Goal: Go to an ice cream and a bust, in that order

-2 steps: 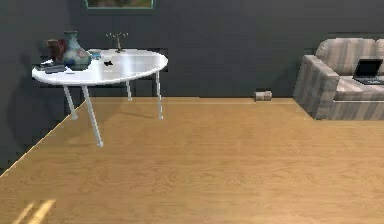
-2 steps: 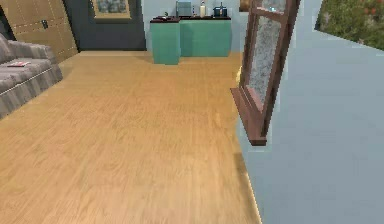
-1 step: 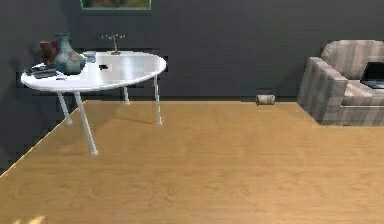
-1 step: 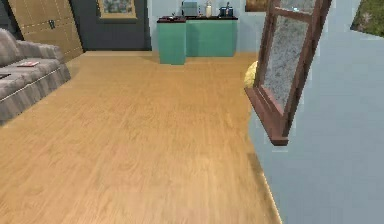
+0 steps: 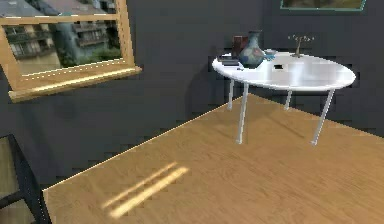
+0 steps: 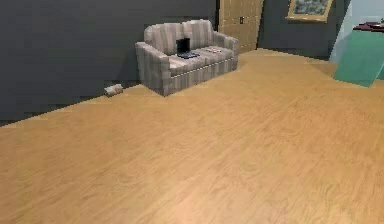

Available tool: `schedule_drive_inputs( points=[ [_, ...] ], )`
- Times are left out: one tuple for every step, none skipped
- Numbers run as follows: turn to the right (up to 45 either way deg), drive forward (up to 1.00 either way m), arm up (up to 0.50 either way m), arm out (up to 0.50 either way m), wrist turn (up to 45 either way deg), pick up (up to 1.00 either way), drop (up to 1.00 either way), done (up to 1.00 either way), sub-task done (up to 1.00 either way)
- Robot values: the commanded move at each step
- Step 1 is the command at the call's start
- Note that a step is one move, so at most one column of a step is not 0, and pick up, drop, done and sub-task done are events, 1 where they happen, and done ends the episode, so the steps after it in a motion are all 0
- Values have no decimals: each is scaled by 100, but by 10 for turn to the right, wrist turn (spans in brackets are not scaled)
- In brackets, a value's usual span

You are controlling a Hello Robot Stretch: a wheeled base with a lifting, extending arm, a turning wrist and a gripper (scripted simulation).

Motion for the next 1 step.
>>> schedule_drive_inputs(
  points=[
    [-150,0,0,0,0,0,0,0,0]
  ],
)
